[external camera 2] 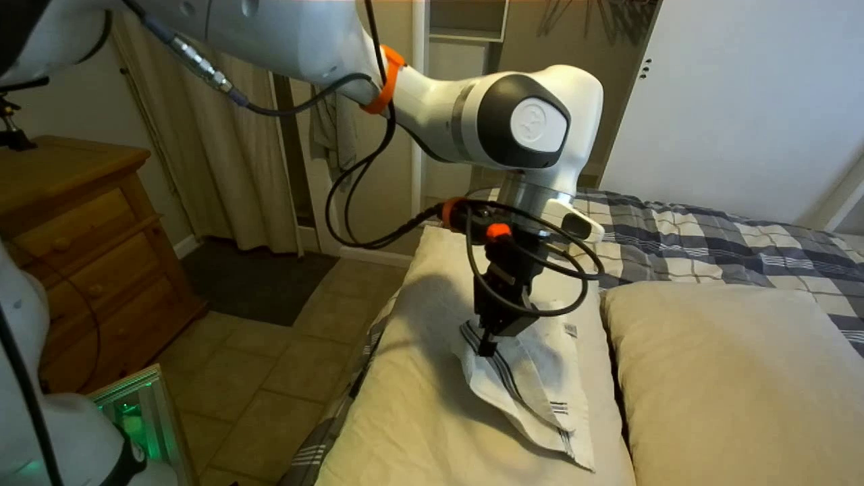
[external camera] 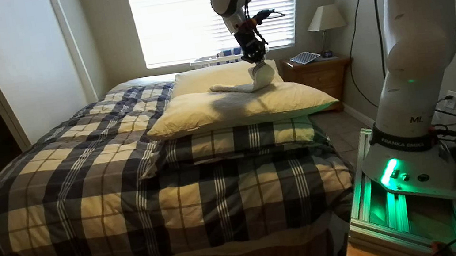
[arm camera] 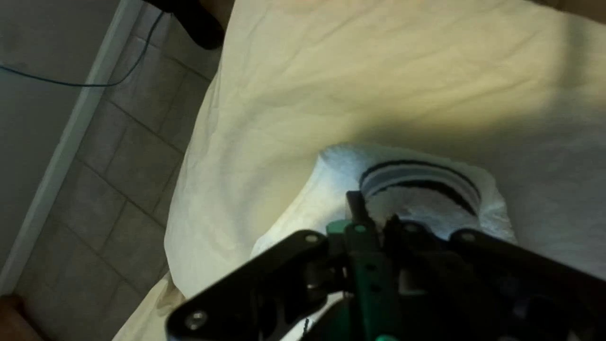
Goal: Unfold the towel
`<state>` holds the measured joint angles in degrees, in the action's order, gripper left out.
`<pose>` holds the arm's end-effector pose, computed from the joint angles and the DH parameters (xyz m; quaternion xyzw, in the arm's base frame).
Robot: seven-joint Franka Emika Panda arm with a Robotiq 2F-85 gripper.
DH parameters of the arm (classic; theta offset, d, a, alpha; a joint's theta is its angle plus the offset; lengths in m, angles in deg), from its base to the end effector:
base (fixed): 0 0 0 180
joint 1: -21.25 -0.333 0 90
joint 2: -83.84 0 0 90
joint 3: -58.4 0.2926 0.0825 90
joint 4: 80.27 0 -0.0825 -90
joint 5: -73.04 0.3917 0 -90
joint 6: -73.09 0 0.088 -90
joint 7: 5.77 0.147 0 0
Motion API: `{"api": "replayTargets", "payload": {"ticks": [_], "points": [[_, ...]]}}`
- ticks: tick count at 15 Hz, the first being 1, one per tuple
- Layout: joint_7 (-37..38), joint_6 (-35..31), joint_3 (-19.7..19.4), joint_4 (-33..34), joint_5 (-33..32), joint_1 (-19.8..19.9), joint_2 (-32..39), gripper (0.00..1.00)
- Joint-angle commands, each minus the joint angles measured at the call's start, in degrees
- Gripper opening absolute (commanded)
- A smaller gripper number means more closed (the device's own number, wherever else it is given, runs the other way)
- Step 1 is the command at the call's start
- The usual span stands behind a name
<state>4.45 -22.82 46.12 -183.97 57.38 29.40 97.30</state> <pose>0.5184 -0.2292 0.3334 0.9457 -0.2211 -0.1937 0.1386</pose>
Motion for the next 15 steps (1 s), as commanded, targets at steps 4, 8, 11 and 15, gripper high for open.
{"api": "replayTargets", "payload": {"ticks": [4, 8, 11, 15], "points": [[-3.92, 6.55, 0.17, -3.70, -2.54, 1.23, -4.90, 0.01], [-3.10, 6.75, 0.02, -5.24, -5.40, 1.69, -4.42, 0.01], [-3.55, 6.18, 0.12, -7.04, -7.01, 1.85, -4.52, 0.01], [-6.16, 7.53, 0.40, -7.67, -6.38, 1.94, -5.63, 0.01]]}}
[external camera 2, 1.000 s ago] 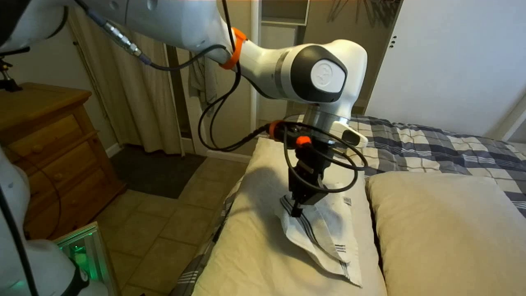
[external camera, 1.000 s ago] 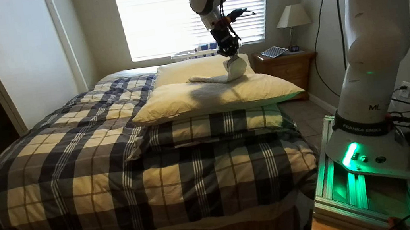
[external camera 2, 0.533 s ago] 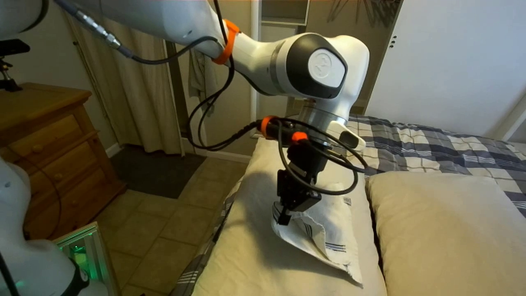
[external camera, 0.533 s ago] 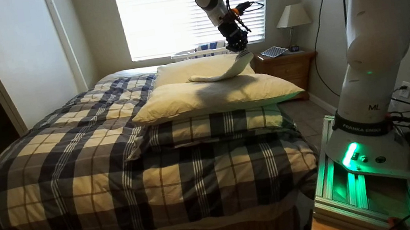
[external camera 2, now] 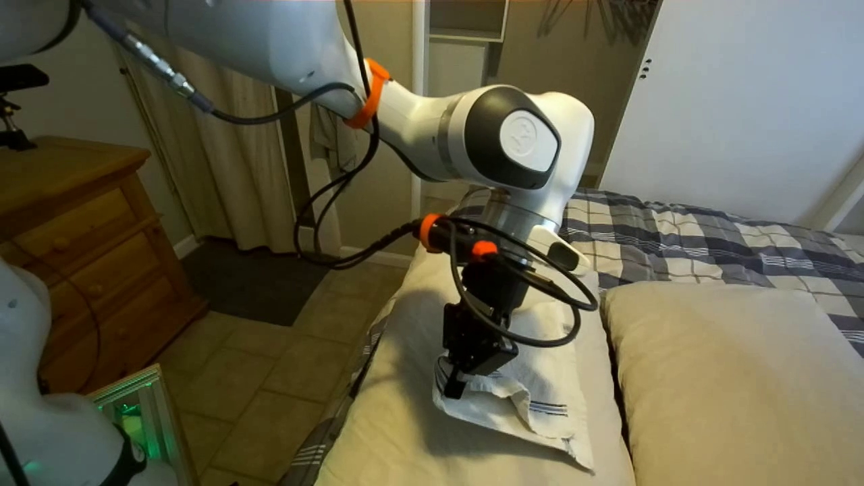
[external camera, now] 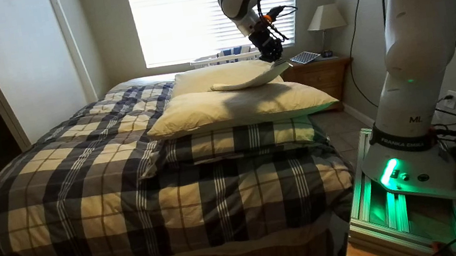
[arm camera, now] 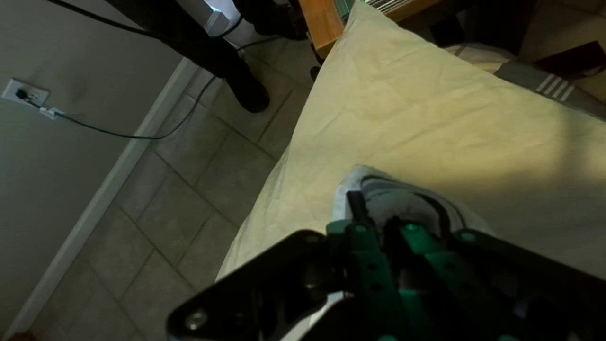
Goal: Unfold the towel
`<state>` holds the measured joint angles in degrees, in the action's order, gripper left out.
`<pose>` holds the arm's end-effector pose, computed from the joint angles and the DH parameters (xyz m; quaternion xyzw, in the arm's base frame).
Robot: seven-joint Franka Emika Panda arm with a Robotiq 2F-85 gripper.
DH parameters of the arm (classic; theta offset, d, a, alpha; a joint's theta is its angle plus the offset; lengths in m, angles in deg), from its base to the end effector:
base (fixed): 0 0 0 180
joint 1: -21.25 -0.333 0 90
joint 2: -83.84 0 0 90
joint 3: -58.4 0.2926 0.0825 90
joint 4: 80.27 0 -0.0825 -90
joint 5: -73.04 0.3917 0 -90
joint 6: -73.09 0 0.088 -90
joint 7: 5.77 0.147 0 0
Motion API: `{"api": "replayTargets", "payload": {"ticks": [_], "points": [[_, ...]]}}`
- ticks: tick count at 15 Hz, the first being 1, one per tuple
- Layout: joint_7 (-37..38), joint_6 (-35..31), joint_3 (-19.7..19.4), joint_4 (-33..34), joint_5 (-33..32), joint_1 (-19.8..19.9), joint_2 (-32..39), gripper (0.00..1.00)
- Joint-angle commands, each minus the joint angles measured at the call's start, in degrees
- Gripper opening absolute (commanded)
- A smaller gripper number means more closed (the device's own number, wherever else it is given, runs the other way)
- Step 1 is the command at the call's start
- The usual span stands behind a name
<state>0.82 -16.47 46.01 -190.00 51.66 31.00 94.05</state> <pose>0.4624 -0.2448 0.3240 0.9264 -0.1923 -0.2805 0.1615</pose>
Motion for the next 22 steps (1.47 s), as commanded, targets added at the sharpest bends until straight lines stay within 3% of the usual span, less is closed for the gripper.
{"api": "replayTargets", "payload": {"ticks": [1, 5, 6, 7, 15, 17, 22], "points": [[-3.33, 0.59, 0.54, -2.24, -1.52, 0.30, -2.92, 0.01], [-6.85, 0.99, 0.26, -2.88, -4.41, 0.58, -3.49, 0.01], [-7.62, 0.90, 0.17, -3.19, -5.15, 0.72, -3.80, 0.31], [-8.64, 0.55, -0.12, -3.32, -5.68, 1.17, -4.31, 0.32], [-10.29, 2.22, -0.08, -1.99, -4.33, 1.90, -5.52, 0.86], [-7.96, -2.56, -0.42, -2.42, -2.82, 2.42, -5.05, 0.99], [-8.88, -17.69, -1.15, -3.44, 4.58, 4.73, -1.34, 1.00]]}}
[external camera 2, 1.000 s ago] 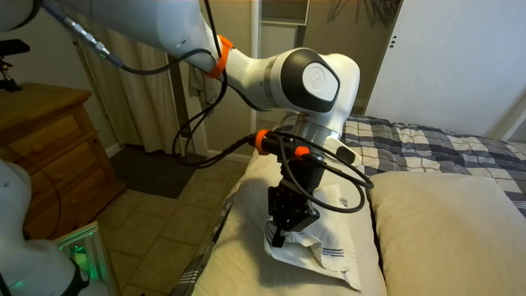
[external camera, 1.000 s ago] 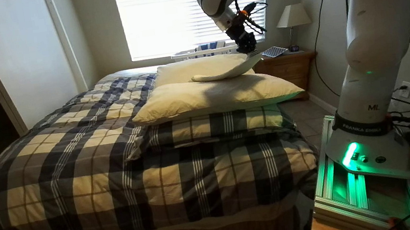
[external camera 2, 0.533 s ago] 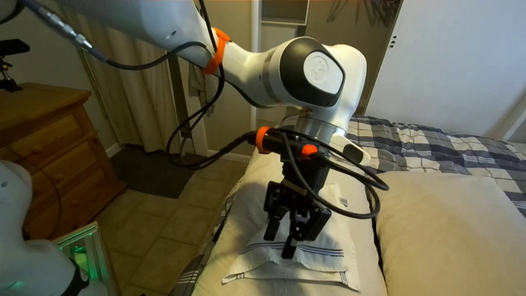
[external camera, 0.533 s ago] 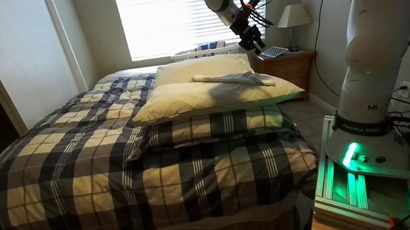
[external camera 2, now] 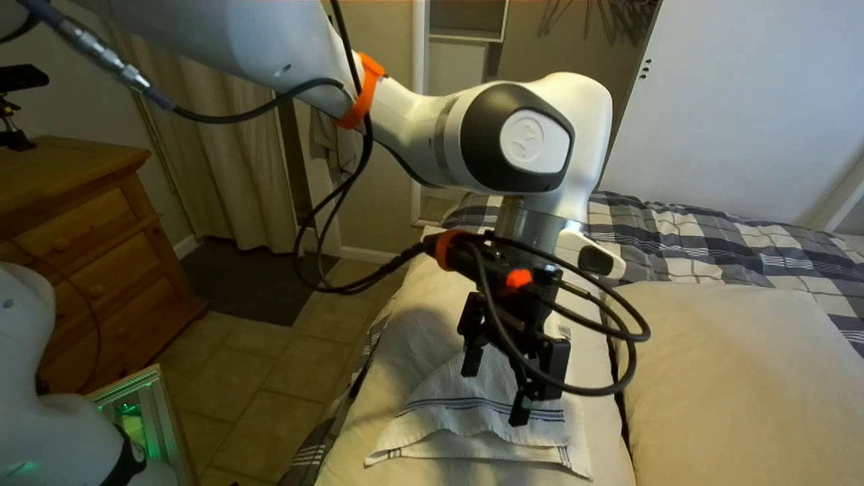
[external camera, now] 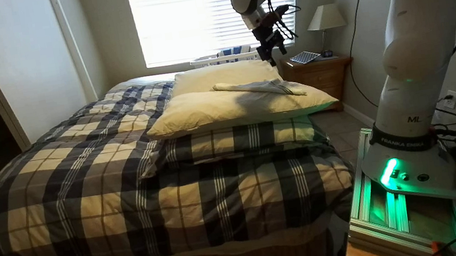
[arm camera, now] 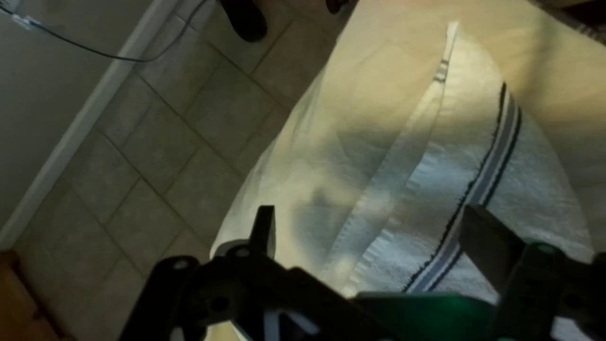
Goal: Unfold the towel
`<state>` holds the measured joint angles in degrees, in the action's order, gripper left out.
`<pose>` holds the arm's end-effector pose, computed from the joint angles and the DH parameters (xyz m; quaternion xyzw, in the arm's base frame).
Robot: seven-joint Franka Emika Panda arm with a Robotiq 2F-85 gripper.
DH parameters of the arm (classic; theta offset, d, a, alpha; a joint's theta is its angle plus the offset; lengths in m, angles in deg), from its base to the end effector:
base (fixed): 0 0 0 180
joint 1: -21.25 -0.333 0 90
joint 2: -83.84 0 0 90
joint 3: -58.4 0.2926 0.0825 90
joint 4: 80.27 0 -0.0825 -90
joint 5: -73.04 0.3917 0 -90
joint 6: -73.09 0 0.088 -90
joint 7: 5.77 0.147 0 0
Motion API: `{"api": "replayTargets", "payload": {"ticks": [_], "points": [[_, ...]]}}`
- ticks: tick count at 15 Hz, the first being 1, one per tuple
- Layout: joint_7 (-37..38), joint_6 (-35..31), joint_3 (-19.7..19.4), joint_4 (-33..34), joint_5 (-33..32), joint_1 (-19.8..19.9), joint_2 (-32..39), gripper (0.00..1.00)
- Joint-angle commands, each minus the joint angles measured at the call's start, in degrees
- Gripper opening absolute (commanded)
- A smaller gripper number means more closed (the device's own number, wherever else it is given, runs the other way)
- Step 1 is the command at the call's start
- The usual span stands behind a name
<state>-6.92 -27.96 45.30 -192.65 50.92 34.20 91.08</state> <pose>0.4657 -0.2799 0.3349 0.9574 -0.1448 -0.1987 0.1515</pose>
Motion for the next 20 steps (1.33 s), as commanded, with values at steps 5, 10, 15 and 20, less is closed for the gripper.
{"api": "replayTargets", "payload": {"ticks": [5, 10, 15, 20], "points": [[-8.22, -12.27, -0.36, 0.27, 17.13, 4.32, 5.19, 1.00], [-17.38, -21.56, -0.43, -1.13, 21.21, 6.56, 5.46, 1.00], [-26.60, -29.33, 0.18, -0.34, 24.49, 9.02, 8.04, 1.00], [-35.00, -29.16, 1.17, 0.77, 27.97, 11.40, 10.83, 1.00]]}}
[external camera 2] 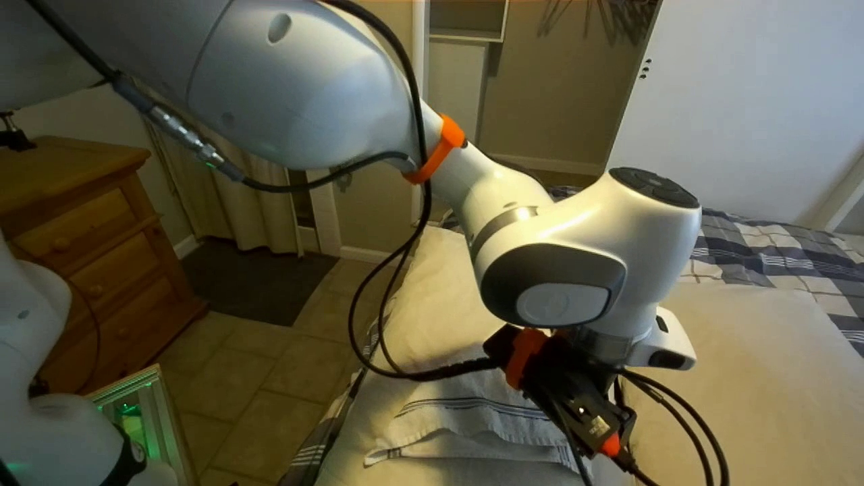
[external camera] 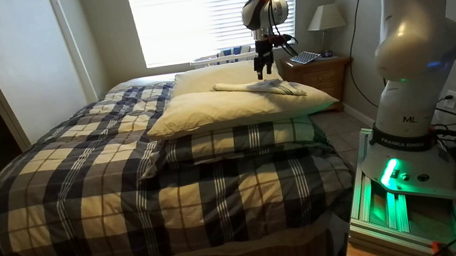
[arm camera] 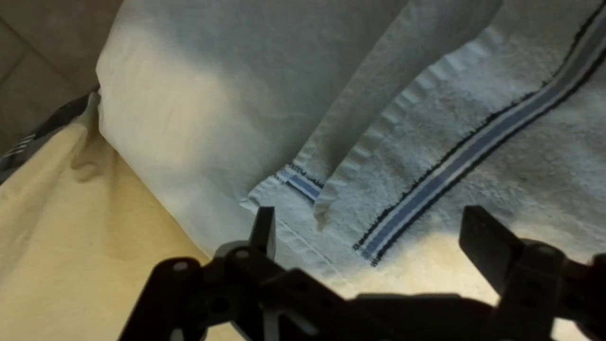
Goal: Unfold the towel
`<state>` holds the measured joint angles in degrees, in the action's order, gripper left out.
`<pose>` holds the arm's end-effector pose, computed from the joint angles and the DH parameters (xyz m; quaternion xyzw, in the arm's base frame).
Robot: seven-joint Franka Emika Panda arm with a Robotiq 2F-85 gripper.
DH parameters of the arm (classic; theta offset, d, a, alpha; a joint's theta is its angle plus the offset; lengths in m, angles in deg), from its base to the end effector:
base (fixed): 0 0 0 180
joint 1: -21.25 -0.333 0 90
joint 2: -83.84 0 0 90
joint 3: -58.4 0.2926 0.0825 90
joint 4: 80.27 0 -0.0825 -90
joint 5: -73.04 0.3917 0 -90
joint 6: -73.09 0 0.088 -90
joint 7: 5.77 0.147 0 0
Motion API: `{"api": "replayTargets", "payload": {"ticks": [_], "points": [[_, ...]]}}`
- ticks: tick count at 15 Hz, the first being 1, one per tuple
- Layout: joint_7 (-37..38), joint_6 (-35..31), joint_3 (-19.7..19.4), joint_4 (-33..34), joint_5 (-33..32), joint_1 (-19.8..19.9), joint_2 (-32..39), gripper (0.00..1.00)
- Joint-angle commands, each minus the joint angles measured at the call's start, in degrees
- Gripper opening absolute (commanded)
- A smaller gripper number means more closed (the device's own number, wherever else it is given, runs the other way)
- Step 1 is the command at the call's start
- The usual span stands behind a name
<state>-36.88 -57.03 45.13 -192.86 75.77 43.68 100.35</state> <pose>0.4972 -0.3524 0.2661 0.9986 -0.0501 0.0031 0.0190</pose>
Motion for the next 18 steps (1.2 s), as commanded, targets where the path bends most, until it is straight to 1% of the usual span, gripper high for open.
{"api": "replayTargets", "payload": {"ticks": [1, 3, 4, 5, 6, 7, 9, 12, 15, 18], "points": [[-6.19, -0.11, 1.52, 1.16, 3.90, 2.23, 1.99, 1.00], [-7.64, 0.09, 1.77, 1.78, 5.24, 2.71, 2.78, 1.00], [-8.08, 0.28, 1.89, 2.14, 5.88, 2.90, 3.08, 0.88], [-8.61, 0.38, 2.17, 2.39, 7.25, 3.23, 3.28, 0.74], [-8.72, 0.57, 2.14, 2.67, 7.60, 3.31, 3.45, 0.68], [-9.07, 0.29, 2.28, 2.95, 8.37, 3.49, 3.66, 0.59], [-9.60, 0.28, 2.38, 3.29, 9.26, 3.72, 3.76, 0.46], [-10.17, 0.02, 2.33, 3.67, 9.92, 3.86, 3.82, 0.23], [-10.43, 0.37, 2.42, 3.93, 10.65, 3.98, 3.61, 0.03], [-10.60, 1.26, 2.53, 4.07, 11.15, 3.95, 3.34, 0.00]]}}
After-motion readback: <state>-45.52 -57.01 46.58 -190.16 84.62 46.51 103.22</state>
